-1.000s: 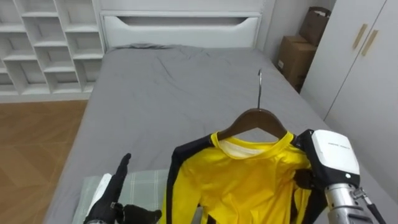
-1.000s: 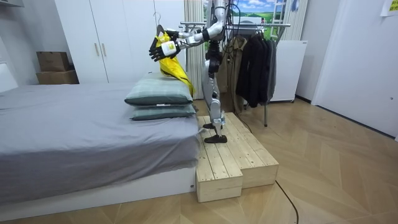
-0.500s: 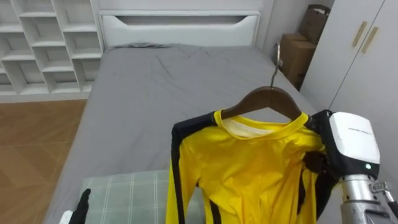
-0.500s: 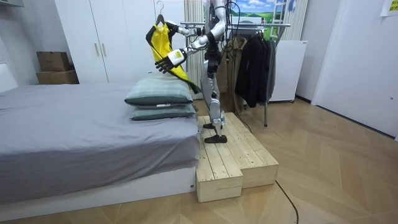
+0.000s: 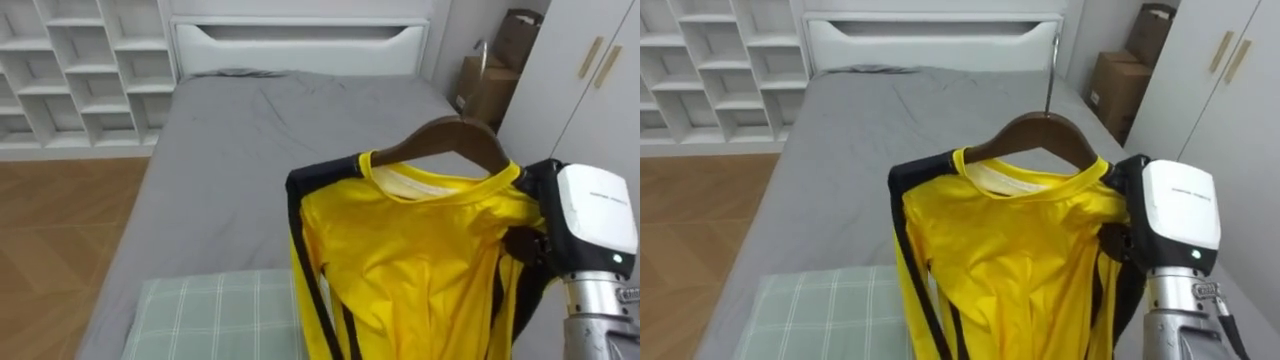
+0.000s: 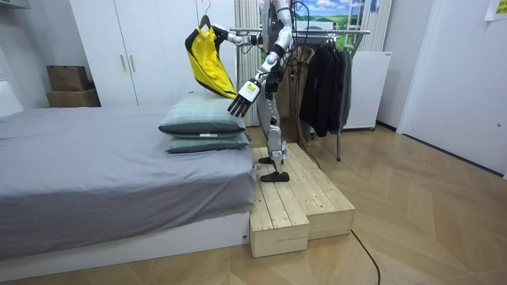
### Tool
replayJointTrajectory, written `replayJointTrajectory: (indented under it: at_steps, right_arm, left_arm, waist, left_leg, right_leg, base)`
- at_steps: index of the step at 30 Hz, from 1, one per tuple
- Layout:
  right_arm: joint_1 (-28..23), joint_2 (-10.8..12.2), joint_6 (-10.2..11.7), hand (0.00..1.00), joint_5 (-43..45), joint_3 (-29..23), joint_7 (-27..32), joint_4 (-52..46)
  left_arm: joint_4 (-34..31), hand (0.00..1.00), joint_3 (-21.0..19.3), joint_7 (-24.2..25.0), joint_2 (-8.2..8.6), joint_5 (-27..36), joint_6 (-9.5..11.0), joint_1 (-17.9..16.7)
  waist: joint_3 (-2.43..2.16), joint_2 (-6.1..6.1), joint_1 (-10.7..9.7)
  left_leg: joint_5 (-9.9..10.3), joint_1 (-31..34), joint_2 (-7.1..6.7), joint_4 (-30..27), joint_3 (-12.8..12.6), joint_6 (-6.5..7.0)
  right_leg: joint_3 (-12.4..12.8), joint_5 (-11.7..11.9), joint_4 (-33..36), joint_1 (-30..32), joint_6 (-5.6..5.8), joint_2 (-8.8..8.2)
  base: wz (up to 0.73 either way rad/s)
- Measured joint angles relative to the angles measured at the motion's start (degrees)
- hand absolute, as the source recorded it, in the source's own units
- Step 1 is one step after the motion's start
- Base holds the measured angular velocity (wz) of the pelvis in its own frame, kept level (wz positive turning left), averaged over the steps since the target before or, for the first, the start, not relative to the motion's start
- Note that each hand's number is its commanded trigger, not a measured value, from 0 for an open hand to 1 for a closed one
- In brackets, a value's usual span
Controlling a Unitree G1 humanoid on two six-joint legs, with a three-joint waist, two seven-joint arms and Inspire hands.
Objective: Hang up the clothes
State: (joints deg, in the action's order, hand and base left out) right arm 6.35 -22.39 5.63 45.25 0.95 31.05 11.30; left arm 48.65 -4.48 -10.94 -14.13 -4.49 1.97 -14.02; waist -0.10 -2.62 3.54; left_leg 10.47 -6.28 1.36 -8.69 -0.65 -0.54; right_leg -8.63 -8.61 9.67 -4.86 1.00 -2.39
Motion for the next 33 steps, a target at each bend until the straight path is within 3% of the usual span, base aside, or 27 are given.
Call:
replayJointTrajectory:
  at_steps: [12,20,33]
  right_arm:
    - [-2.1,0.0,0.5,1.00,-0.3,-0.1,-1.6,-3.8]
    - [-3.5,0.3,-0.1,1.00,-0.3,-0.1,-3.7,-8.3]
    - [-4.5,0.3,-0.3,1.00,-0.3,-0.1,-6.2,-10.4]
  left_arm:
    - [13.3,0.00,0.2,0.4,0.03,-0.1,-1.4,-1.4]
    - [15.5,0.00,0.1,0.6,0.23,-0.3,-3.3,-1.2]
    - [15.4,0.00,0.2,1.6,1.06,-0.2,-3.6,0.1]
  waist:
    - [-0.34,-0.70,-0.1]
    - [-0.19,-0.46,-0.1]
    - [-0.05,-0.20,-0.4]
  left_leg:
    - [0.0,0.2,0.02,0.4,-0.9,0.00]
    - [0.0,0.2,0.03,0.4,-0.9,0.01]
    - [0.1,0.7,0.03,0.2,-0.9,0.07]
  right_leg:
    - [0.6,0.0,0.2,0.8,0.02,0.03]
    - [0.6,0.0,0.3,0.8,0.01,0.02]
    - [0.5,0.0,0.2,1.0,0.02,-0.01]
  base:
    - [-0.03]
    - [0.00]
    - [0.00]
